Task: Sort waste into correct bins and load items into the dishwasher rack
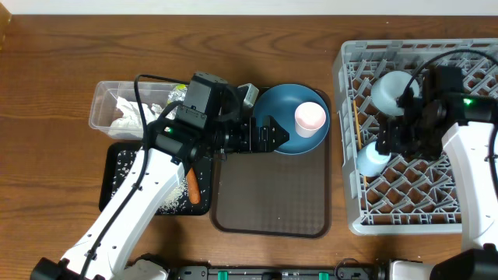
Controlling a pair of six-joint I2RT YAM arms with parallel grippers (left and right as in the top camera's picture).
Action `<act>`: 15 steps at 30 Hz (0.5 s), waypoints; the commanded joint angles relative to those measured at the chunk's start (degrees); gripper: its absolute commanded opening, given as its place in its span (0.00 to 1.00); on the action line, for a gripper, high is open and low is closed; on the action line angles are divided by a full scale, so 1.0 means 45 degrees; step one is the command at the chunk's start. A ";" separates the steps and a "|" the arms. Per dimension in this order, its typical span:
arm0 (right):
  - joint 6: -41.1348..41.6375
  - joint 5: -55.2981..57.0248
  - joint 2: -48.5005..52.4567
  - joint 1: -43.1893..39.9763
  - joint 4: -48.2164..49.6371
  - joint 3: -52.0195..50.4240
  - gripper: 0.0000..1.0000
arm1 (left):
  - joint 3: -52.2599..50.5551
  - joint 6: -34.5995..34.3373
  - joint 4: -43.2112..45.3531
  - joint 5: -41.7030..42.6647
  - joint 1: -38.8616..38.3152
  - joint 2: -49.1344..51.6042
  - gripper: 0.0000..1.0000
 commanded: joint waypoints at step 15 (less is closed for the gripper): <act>-0.0049 -0.0923 -0.0146 0.0044 0.0418 0.0267 0.80 | -0.0073 -0.0806 0.1768 -0.1807 -0.0296 0.0029 1.00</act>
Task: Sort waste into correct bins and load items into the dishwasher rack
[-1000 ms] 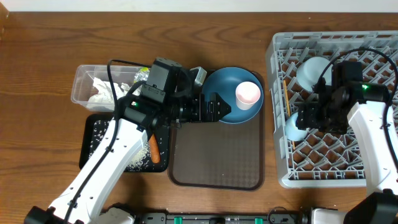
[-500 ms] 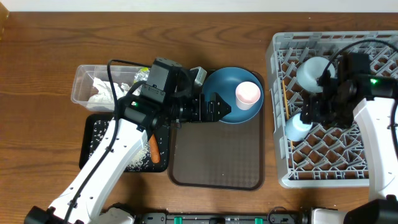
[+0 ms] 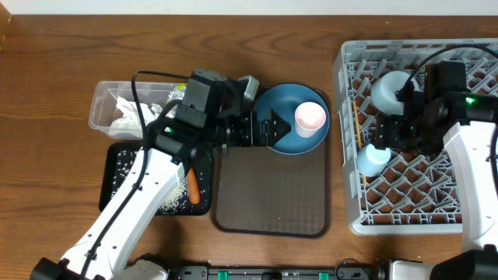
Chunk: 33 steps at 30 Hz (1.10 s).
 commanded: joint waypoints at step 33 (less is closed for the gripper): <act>0.0180 -0.0695 -0.0141 0.0044 -0.0058 0.0228 0.81 | -0.0044 -0.1447 0.6018 -0.9972 -0.4206 0.5838 0.70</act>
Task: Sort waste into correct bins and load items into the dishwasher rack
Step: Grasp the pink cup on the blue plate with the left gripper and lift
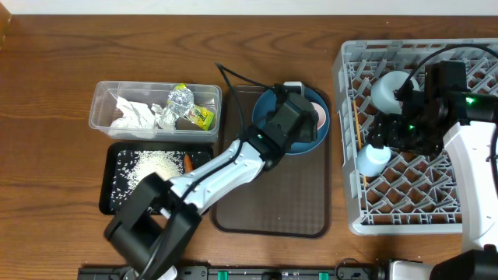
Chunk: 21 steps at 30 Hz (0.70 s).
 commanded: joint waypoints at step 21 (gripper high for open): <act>0.0078 -0.0112 -0.0141 0.0044 -0.0253 0.0214 0.83 | -0.0029 0.0500 -0.0019 -0.0797 0.0427 0.0306 0.07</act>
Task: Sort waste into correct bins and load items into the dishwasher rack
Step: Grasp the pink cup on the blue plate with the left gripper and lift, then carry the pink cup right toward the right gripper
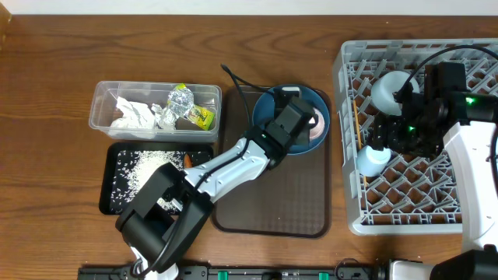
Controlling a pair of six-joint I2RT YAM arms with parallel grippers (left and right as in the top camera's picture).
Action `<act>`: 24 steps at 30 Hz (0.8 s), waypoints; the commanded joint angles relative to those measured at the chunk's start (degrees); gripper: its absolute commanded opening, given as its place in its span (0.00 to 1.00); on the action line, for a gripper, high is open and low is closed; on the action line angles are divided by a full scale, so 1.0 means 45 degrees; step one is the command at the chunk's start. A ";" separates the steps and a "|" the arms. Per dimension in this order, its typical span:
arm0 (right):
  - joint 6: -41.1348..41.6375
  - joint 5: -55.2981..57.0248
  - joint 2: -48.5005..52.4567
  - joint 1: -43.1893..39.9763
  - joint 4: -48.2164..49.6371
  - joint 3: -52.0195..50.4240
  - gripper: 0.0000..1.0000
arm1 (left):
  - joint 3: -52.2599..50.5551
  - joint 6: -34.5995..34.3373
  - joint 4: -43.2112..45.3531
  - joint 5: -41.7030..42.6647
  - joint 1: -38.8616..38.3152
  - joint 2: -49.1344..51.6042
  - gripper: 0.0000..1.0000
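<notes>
A blue bowl [268, 101] sits at the back of the brown tray [272, 206] with a pink cup [319, 126] in it, mostly hidden. My left gripper [306, 124] hangs right over the cup. Its wrist covers the fingers, so their state is hidden. The grey dishwasher rack [350, 194] stands at the right with a white cup [387, 89] and a second white cup [370, 160] in it. My right gripper [395, 134] hovers open over the rack between the two, holding nothing.
A clear bin [105, 97] at the back left holds tissue, foil and a yellow-green wrapper. In front of it a black tray [113, 187] holds rice and a carrot piece. A thin yellow stick lies along the rack's left side.
My left gripper has shifted slightly toward the front over the pink cup, and the forearm has swung a little. The right arm and the rack's contents are unchanged.
At first my left gripper stood open at the bowl's left rim, and my right gripper was low by the front white cup. The right gripper then stood higher, the cup left in the rack. The left gripper then covered the pink cup and remains there.
</notes>
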 commanded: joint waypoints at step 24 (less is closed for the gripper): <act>-0.8738 -1.1672 -0.0146 -0.0238 -0.1734 0.0219 0.94 | -0.0024 0.1841 -0.4969 1.4673 0.6727 -0.7810 0.06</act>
